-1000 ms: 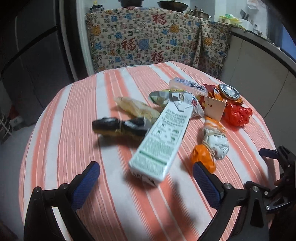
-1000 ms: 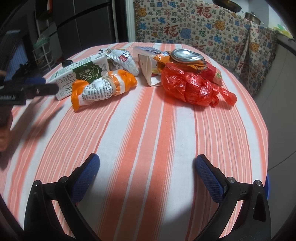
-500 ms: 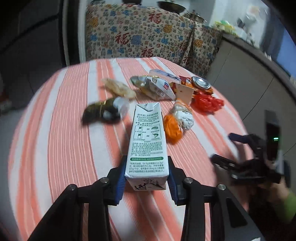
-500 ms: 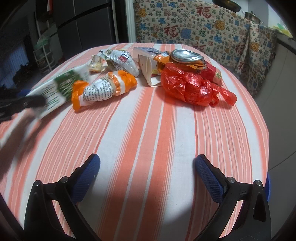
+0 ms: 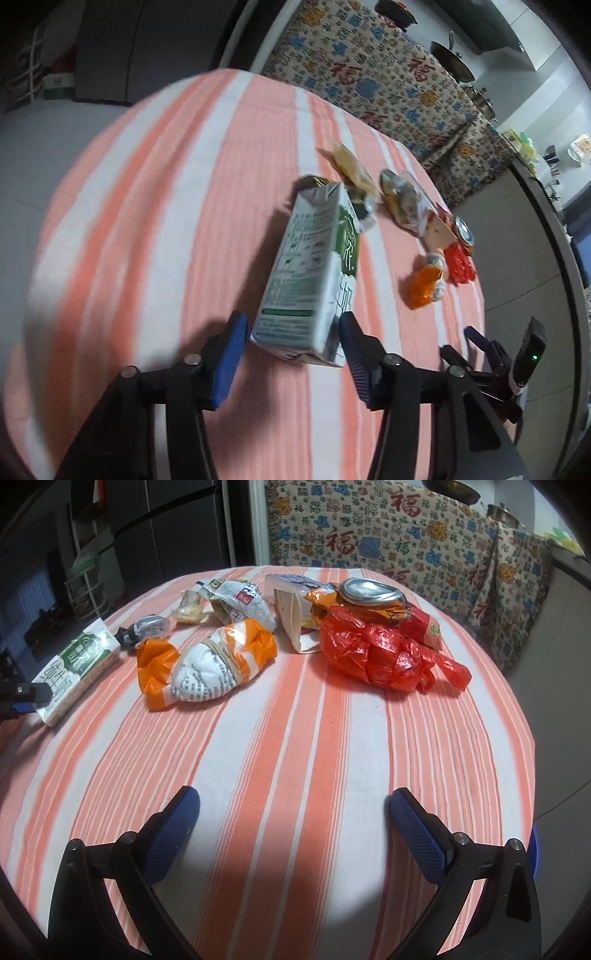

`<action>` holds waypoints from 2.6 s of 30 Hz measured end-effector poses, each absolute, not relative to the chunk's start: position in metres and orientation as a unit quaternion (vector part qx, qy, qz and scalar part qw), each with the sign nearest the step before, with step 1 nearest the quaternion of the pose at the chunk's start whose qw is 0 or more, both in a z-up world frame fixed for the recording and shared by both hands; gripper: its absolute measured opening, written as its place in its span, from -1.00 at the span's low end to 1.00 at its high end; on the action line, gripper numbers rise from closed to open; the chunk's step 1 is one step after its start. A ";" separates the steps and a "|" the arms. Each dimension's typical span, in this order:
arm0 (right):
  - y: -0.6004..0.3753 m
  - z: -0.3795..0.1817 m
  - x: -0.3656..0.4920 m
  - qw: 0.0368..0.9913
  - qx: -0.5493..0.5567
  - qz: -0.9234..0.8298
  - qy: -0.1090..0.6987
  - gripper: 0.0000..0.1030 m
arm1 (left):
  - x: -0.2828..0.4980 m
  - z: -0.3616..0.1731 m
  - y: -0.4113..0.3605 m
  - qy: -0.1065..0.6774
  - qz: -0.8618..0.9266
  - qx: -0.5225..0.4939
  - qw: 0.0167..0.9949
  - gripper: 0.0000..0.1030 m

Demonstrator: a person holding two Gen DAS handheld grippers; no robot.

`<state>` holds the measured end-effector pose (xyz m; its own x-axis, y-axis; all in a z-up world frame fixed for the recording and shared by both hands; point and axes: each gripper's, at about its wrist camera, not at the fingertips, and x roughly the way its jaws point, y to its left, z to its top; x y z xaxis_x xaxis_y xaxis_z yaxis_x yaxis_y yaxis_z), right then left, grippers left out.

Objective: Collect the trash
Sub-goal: 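Grasp the green milk carton with the left tool while the right tool grasps the orange-white snack, then carry carton and snack to the blue basket and release both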

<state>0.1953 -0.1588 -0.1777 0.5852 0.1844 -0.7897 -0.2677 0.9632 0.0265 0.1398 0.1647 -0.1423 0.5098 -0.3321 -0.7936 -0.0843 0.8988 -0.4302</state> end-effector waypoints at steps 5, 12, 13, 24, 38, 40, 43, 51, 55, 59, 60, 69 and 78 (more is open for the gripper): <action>-0.159 -0.178 0.195 0.889 -0.048 0.127 0.437 0.99 | 0.142 -0.135 0.180 0.475 -0.051 -0.212 0.852 0.05; -0.158 -0.178 0.195 0.889 -0.047 0.128 0.437 0.99 | 0.152 -0.132 0.145 0.452 -0.110 -0.134 0.875 0.55; -0.158 -0.178 0.196 0.889 -0.047 0.128 0.437 0.99 | 0.155 -0.138 0.137 0.461 -0.110 -0.113 0.873 0.55; -0.159 -0.167 0.211 0.886 0.013 0.133 0.445 0.99 | 0.171 -0.167 0.112 0.466 -0.042 -0.033 0.883 0.55; -0.106 -0.155 0.256 0.863 -0.006 0.152 0.481 0.45 | 0.157 -0.159 0.132 0.458 -0.031 -0.059 0.887 0.55; -0.123 -0.151 0.242 0.860 -0.033 0.160 0.483 0.46 | 0.156 -0.156 0.133 0.455 -0.040 -0.061 0.887 0.55; -0.143 -0.142 0.233 0.854 -0.038 0.178 0.487 0.59 | 0.159 -0.155 0.127 0.457 -0.047 -0.047 0.887 0.53; -0.153 -0.135 0.285 0.835 0.102 0.168 0.514 0.79 | 0.174 -0.160 0.110 0.473 -0.037 -0.003 0.880 0.06; -0.145 -0.155 0.305 0.817 0.120 0.151 0.544 0.15 | 0.169 -0.157 0.110 0.473 -0.034 0.003 0.880 -0.02; -0.145 -0.139 0.284 0.832 0.092 0.175 0.519 -0.11 | 0.152 -0.145 0.110 0.461 -0.055 -0.031 0.885 -0.03; -0.148 -0.133 0.277 0.836 0.086 0.181 0.511 -0.11 | 0.148 -0.141 0.106 0.456 -0.061 -0.035 0.887 -0.03; -0.254 -0.087 0.231 0.867 0.089 0.166 0.462 -0.11 | 0.135 -0.091 -0.004 0.417 -0.181 -0.048 0.890 -0.03; -0.445 -0.090 0.194 0.879 0.114 0.008 0.463 -0.10 | 0.159 -0.073 -0.202 0.416 -0.324 -0.023 0.849 -0.03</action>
